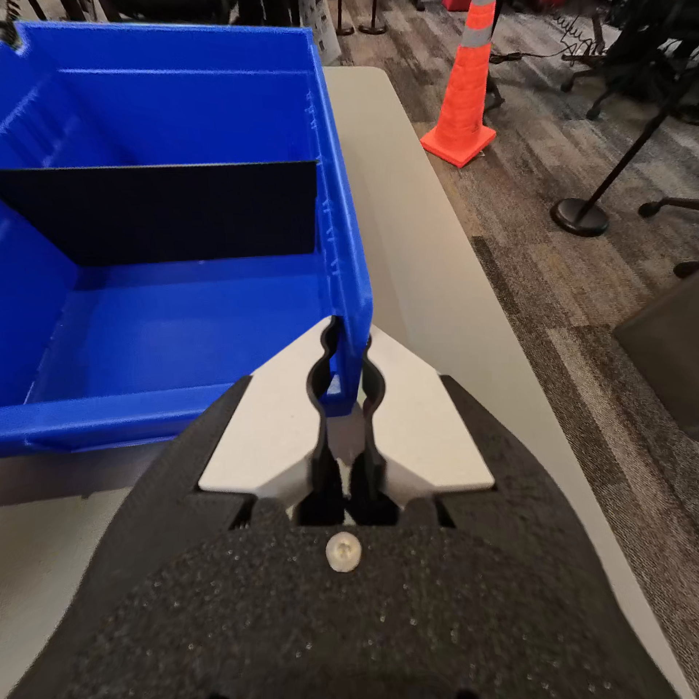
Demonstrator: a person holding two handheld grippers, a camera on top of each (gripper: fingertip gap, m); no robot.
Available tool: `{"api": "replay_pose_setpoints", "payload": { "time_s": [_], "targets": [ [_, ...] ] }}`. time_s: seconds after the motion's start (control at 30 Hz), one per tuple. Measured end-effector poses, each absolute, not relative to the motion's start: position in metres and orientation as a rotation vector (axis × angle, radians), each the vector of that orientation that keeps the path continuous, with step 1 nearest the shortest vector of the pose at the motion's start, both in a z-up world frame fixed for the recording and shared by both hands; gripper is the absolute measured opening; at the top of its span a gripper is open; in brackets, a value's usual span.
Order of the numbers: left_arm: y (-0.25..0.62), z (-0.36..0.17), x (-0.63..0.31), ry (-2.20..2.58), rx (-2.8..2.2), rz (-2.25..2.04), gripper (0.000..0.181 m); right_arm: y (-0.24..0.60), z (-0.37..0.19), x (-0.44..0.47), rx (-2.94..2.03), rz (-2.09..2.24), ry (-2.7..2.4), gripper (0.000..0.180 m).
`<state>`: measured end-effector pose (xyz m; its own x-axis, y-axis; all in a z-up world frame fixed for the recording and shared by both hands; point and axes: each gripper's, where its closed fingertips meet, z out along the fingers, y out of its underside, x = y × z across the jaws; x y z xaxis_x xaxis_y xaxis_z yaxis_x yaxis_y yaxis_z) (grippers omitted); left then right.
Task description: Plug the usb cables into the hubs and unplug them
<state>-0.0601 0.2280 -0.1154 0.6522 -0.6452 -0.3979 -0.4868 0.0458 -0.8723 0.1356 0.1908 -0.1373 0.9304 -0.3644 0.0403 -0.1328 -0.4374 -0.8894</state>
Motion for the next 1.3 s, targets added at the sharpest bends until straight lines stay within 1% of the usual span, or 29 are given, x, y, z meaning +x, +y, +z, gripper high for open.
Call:
{"api": "replay_pose_setpoints", "payload": {
  "time_s": [0.07,0.13,0.17,0.23,0.3,0.33,0.4,0.47,0.5,0.53,0.63,0.73,0.77,0.83,0.87,0.9,0.93,0.97,1.13,1.3],
  "targets": [
    [0.217,-0.108,-0.067,0.978,-1.621,-0.189,0.020,0.186,-0.133,0.137,-2.019,-0.303,0.370,0.016],
    [0.198,-0.091,-0.075,0.981,-1.616,-0.337,0.018,0.174,-0.121,0.141,-1.983,-0.341,0.437,0.032],
    [0.188,-0.080,-0.082,0.968,-1.623,-0.439,0.020,0.162,-0.114,0.141,-1.963,-0.343,0.505,0.039],
    [0.176,-0.055,-0.109,0.918,-1.635,-0.610,0.027,0.147,-0.082,0.119,-1.815,-0.268,0.537,0.040],
    [0.181,-0.030,-0.154,0.847,-1.610,-0.632,0.031,0.151,-0.049,0.063,-1.727,-0.146,0.419,0.040],
    [0.188,-0.020,-0.182,0.798,-1.594,-0.587,0.031,0.158,-0.043,0.025,-1.746,-0.096,0.317,0.041],
    [0.207,-0.009,-0.249,0.678,-1.580,-0.432,0.040,0.174,-0.042,-0.068,-1.779,0.078,0.102,0.048],
    [0.221,-0.013,-0.312,0.556,-1.612,-0.311,0.040,0.186,-0.050,-0.159,-1.792,0.332,-0.051,0.055],
    [0.226,-0.021,-0.334,0.507,-1.648,-0.300,0.045,0.191,-0.055,-0.192,-1.797,0.428,-0.087,0.059],
    [0.230,-0.031,-0.352,0.467,-1.690,-0.294,0.054,0.199,-0.062,-0.209,-1.806,0.451,-0.083,0.062],
    [0.245,-0.063,-0.392,0.386,-1.763,-0.200,0.063,0.232,-0.084,-0.213,-1.850,0.269,-0.048,0.061],
    [0.261,-0.101,-0.403,0.396,-1.854,-0.165,0.061,0.251,-0.115,-0.234,-1.978,0.270,-0.072,0.061],
    [0.267,-0.112,-0.404,0.395,-1.895,-0.160,0.056,0.256,-0.127,-0.238,-2.019,0.258,-0.059,0.061],
    [0.276,-0.127,-0.401,0.404,-1.970,-0.197,0.041,0.263,-0.137,-0.240,-2.031,0.206,-0.025,0.050],
    [0.280,-0.130,-0.400,0.387,-1.987,-0.233,0.028,0.266,-0.135,-0.239,-2.002,0.195,0.037,0.047],
    [0.285,-0.130,-0.401,0.354,-1.990,-0.268,0.024,0.266,-0.134,-0.233,-1.977,0.154,0.091,0.036],
    [0.290,-0.129,-0.404,0.335,-2.002,-0.296,0.016,0.266,-0.131,-0.221,-1.954,0.060,0.152,0.010],
    [0.295,-0.129,-0.408,0.339,-2.008,-0.305,0.006,0.265,-0.128,-0.218,-1.934,-0.013,0.144,0.003],
    [0.309,-0.125,-0.430,0.377,-1.997,-0.283,0.003,0.264,-0.120,-0.241,-1.917,-0.151,0.140,0.002],
    [0.330,-0.095,-0.498,0.366,-1.900,-0.243,0.003,0.287,-0.092,-0.307,-1.837,-0.150,0.081,0.003]
  ]
}}
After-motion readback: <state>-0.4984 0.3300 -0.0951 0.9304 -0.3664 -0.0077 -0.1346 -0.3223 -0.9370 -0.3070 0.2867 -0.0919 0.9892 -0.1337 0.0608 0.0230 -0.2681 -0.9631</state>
